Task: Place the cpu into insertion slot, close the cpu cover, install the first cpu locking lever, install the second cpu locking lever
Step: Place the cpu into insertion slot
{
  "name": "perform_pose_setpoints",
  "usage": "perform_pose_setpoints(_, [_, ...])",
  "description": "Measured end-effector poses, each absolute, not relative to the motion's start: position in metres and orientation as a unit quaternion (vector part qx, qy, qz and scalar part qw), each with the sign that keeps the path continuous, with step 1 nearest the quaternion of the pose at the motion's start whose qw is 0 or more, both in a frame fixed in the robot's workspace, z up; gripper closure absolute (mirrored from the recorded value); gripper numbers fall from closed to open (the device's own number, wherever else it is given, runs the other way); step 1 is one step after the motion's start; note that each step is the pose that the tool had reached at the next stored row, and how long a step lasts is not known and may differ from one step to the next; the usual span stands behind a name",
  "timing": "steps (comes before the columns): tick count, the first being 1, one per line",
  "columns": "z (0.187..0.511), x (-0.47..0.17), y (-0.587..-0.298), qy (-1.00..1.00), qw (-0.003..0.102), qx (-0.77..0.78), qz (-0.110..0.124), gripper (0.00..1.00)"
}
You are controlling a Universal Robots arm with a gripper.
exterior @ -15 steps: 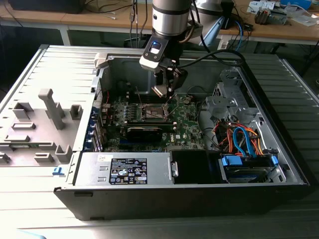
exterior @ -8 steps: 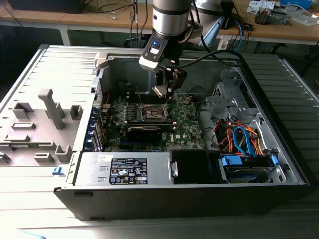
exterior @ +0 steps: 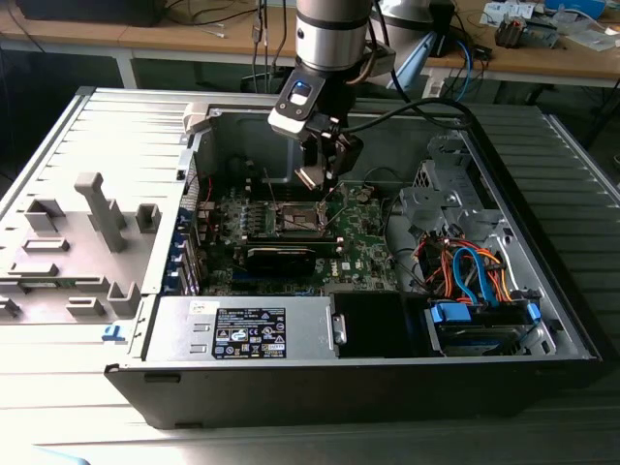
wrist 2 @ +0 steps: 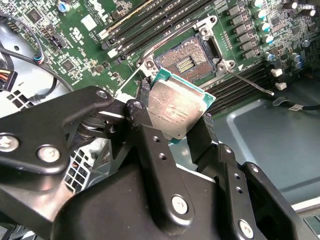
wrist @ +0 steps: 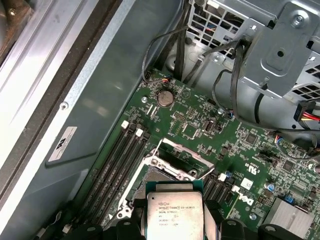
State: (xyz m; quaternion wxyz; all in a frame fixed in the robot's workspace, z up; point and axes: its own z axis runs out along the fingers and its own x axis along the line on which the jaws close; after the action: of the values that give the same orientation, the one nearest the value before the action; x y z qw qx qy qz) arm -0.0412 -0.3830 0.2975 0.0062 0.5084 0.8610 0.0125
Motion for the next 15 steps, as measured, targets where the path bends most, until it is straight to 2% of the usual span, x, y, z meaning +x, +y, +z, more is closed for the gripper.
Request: perform_pose_setpoints(15, [0.2963,-0.0412,-0.383,0.85,0.006,0.527,0.012,0.45])
